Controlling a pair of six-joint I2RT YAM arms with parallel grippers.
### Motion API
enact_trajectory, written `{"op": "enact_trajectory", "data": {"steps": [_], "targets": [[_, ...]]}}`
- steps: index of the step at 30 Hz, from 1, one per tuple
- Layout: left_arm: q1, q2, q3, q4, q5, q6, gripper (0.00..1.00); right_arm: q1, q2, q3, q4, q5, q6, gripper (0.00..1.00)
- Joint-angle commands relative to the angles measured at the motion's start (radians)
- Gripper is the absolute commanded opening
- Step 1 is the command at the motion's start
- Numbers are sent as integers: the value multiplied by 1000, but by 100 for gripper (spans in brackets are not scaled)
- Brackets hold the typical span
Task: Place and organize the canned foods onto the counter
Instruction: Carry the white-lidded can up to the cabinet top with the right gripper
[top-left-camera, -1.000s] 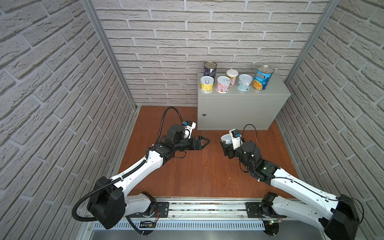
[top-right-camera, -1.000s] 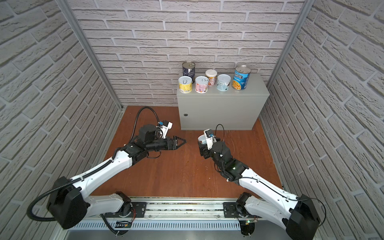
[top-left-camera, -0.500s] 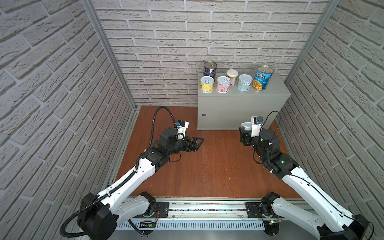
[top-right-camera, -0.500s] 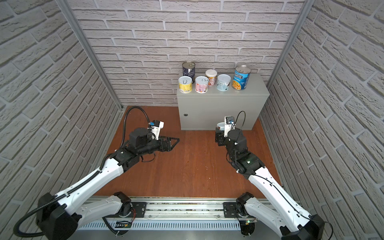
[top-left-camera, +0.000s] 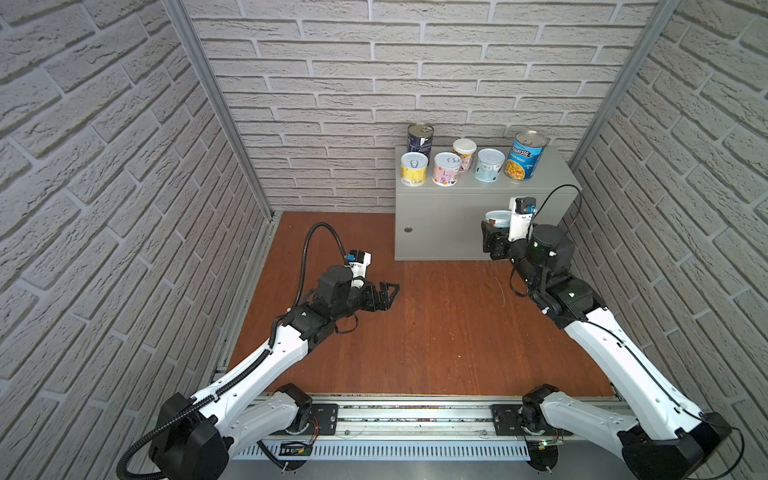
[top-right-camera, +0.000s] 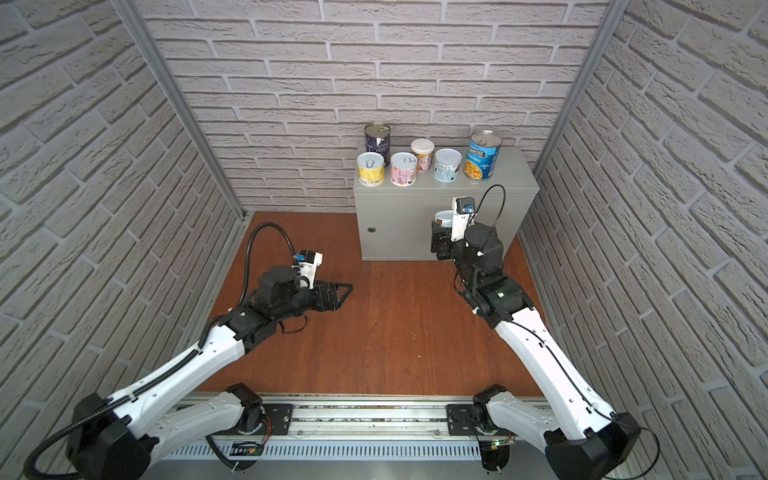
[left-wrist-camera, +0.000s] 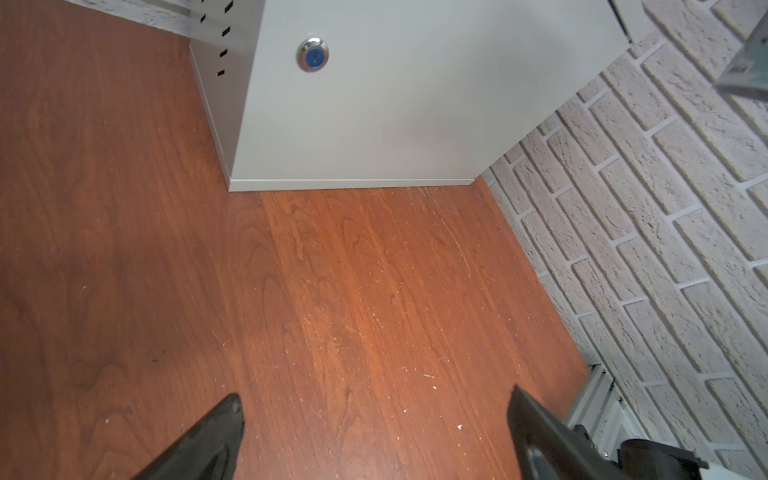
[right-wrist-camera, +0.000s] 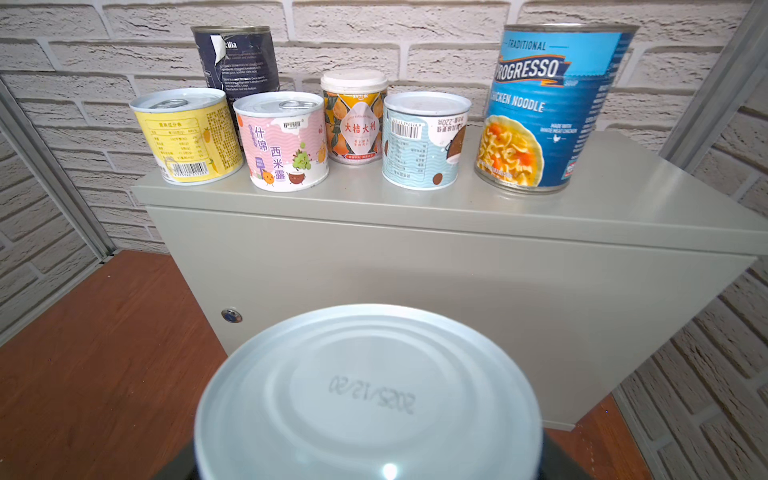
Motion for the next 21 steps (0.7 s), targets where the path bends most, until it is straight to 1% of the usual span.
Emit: {"op": "enact_trajectory", "data": {"steps": [1, 5, 10, 17, 21], "targets": [[5, -44, -24, 11, -50, 26, 98, -25, 27, 75, 185, -60, 15, 66], [5, -72, -43, -10, -71, 35, 98, -53, 95, 157, 212, -111, 42, 66], [5, -86, -64, -6, -80, 26, 98, -77, 177, 248, 243, -139, 59, 66], [3, -88, -81, 0, -74, 7, 98, -112, 264, 276, 381, -153, 60, 66], [3, -95, -88, -7, -75, 5, 98, -131, 310, 309, 406, -148, 63, 67]]}}
